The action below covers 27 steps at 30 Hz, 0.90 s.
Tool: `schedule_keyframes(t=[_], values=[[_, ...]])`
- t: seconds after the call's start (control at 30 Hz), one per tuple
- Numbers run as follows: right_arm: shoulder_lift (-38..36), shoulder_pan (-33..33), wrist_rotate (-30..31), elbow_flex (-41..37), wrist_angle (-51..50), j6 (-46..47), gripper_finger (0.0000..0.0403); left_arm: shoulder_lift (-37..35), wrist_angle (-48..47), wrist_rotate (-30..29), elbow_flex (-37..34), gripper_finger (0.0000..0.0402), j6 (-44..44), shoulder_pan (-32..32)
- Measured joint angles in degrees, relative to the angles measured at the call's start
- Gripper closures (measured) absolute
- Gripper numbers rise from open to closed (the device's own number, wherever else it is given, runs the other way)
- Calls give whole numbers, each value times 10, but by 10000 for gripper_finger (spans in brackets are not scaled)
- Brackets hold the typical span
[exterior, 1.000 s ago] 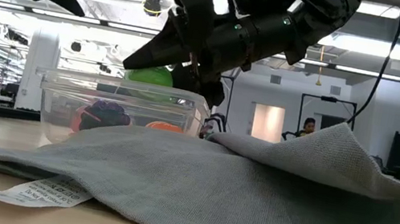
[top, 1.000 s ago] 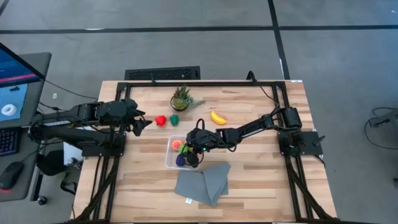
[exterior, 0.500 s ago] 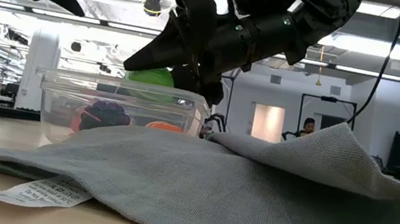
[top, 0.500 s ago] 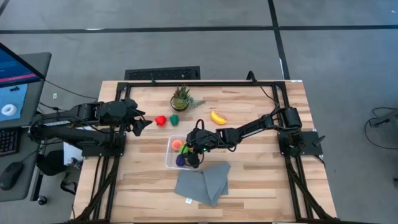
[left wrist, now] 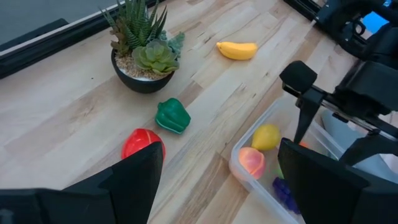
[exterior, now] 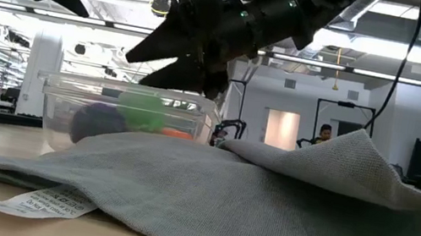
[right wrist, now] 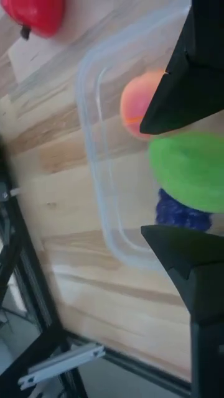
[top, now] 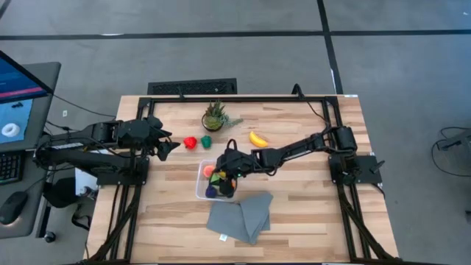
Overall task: Pick and placing Produce into tupperware
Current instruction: Put the yellow banana into the transparent container
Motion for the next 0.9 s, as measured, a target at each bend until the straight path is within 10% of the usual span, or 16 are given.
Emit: schedule_keyframes(t=[0.9], values=[[-33, -5, 31, -1, -48, -27, 111, 0, -7, 0, 0, 95, 6, 0]])
